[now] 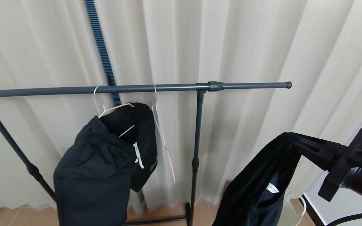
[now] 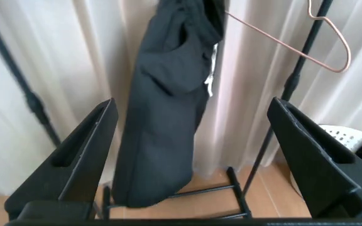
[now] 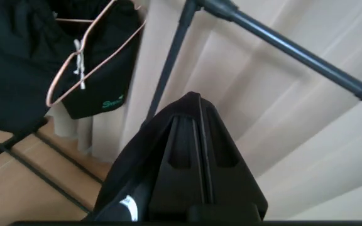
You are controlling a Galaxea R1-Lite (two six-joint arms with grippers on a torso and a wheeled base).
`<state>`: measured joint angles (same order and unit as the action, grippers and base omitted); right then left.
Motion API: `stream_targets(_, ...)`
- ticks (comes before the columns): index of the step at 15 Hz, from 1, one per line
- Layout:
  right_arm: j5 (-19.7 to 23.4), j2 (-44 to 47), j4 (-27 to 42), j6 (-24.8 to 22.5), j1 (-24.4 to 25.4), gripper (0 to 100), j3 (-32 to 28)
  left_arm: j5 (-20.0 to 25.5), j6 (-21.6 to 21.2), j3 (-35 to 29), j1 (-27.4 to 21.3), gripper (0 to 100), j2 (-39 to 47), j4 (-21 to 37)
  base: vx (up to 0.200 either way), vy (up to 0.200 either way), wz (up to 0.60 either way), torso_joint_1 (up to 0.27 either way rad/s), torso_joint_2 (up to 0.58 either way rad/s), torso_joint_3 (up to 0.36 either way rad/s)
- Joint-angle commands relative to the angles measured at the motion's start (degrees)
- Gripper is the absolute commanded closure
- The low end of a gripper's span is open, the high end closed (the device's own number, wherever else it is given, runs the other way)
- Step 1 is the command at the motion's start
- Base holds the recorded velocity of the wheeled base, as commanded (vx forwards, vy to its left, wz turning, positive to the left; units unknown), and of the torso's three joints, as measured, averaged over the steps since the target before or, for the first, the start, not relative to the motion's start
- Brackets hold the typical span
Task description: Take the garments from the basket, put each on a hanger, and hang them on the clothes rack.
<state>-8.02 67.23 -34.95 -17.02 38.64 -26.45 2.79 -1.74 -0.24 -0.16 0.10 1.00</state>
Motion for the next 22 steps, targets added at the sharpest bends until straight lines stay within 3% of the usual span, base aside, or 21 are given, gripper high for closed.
stream_targets(1,0.0,-0.1,0.0,0.0,0.0,100,0.0,0.0,0.0,0.0,0.0,0,0.1,0.0,-0.2,0.2,0.0,0.002,0.0,-0.002)
stream_targets(4,0.0,-0.1,0.1,0.0,0.0,100,0.0,0.0,0.0,0.0,0.0,0,0.1,0.1,-0.2,0.0,0.0,-0.015,-0.01,0.002)
stream_targets(9,0.0,-0.1,0.1,0.0,0.0,100,0.0,0.1,0.0,-0.1,0.0,0,0.2,0.1,-0.08,0.2,0.0,0.004,0.0,0.001)
stream_targets(12,0.0,-0.1,0.1,-0.1,0.0,100,0.1,0.2,-0.2,-0.1,0.0,0,0.1,0.1,-0.2,0.0,0.0,0.006,0.0,0.006)
stream_targets(18,0.0,0.0,0.1,-0.1,0.0,100,0.3,0.3,-0.3,-0.1,-0.1,0,0.2,0.2,0.0,0.0,0.0,0.0,0.0,0.0)
stream_targets(22,0.1,1.1,0.1,-0.2,0.1,100,0.6,2.9,-1.8,-0.4,-0.1,0,0.3,0.6,0.0,0.0,0.0,0.0,0.0,0.0)
